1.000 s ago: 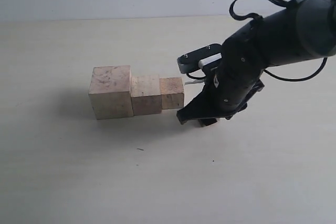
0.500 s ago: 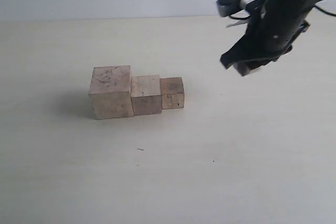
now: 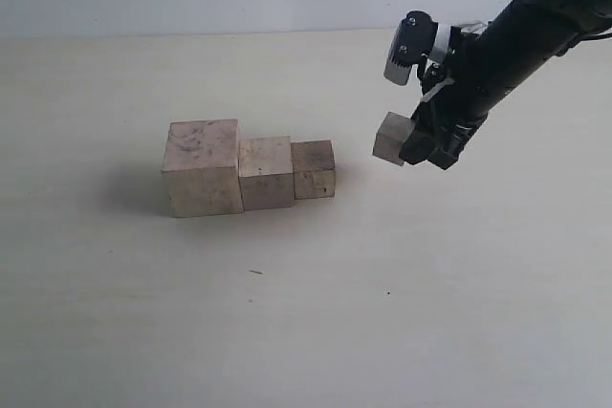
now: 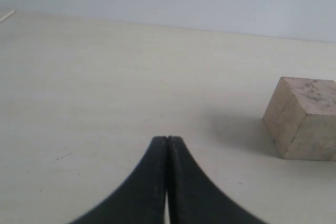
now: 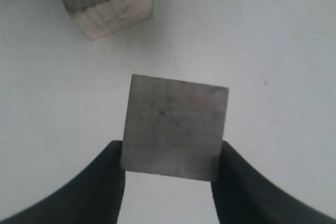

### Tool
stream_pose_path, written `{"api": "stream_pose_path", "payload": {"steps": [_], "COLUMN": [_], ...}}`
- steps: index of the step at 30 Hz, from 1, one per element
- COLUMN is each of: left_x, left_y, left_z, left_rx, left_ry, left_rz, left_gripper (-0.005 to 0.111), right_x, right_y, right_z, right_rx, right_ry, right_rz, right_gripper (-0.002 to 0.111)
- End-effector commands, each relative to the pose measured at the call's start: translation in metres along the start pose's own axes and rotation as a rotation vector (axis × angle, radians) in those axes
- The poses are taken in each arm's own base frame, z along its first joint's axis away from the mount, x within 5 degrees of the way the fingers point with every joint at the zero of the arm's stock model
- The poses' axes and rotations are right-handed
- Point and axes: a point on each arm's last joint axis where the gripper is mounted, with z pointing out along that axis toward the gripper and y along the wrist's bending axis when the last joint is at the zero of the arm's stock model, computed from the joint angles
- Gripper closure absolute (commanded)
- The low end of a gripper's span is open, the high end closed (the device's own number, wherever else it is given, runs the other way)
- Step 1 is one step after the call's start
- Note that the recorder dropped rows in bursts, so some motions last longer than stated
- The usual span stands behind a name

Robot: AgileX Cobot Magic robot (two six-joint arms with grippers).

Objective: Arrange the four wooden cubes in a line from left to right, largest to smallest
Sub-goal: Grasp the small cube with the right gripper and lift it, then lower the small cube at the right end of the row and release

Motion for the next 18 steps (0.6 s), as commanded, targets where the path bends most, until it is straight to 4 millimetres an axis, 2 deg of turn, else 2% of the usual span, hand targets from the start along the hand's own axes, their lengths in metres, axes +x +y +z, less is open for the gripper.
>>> {"api": "stream_pose_path", "payload": {"steps": [1, 4, 8, 11, 12, 14, 18], "left_x": [-0.001, -0.001, -0.001, -0.001, -0.001, -0.001, -0.001], "left_y": [0.0, 0.0, 0.0, 0.0, 0.0, 0.0, 0.0], "left_z": [0.0, 0.0, 0.0, 0.0, 0.0, 0.0, 0.0], "left_rx": [0.005, 0.005, 0.005, 0.005, 0.005, 0.005, 0.005], "left_ry": [-0.015, -0.015, -0.015, -0.015, -0.015, -0.015, -0.015], "left_rz": [-0.001, -0.001, -0.001, -0.001, -0.001, -0.001, -0.001], "left_gripper": [0.107, 0.107, 0.107, 0.107, 0.107, 0.107, 0.107], "right_x": [-0.001, -0.002, -0.002, -0.001, -0.001, -0.005, -0.005], "right_y": [-0.008, -0.008, -0.008, -0.005, -0.002, 0.0, -0.007], "right_z": [0.004, 0.004, 0.004, 0.004, 0.004, 0.007, 0.025], "right_rx": [0.058, 0.058, 0.058, 0.027, -0.008, -0.015, -0.014], "right_ry": [-0.025, -0.034, -0.033, -0.024, -0.027, -0.082, -0.123], "right_rz": [-0.044, 0.018, -0.025, -0.235, -0.389, -0.568, -0.574], "right_gripper": [0.108, 0.108, 0.108, 0.108, 0.108, 0.108, 0.108]}}
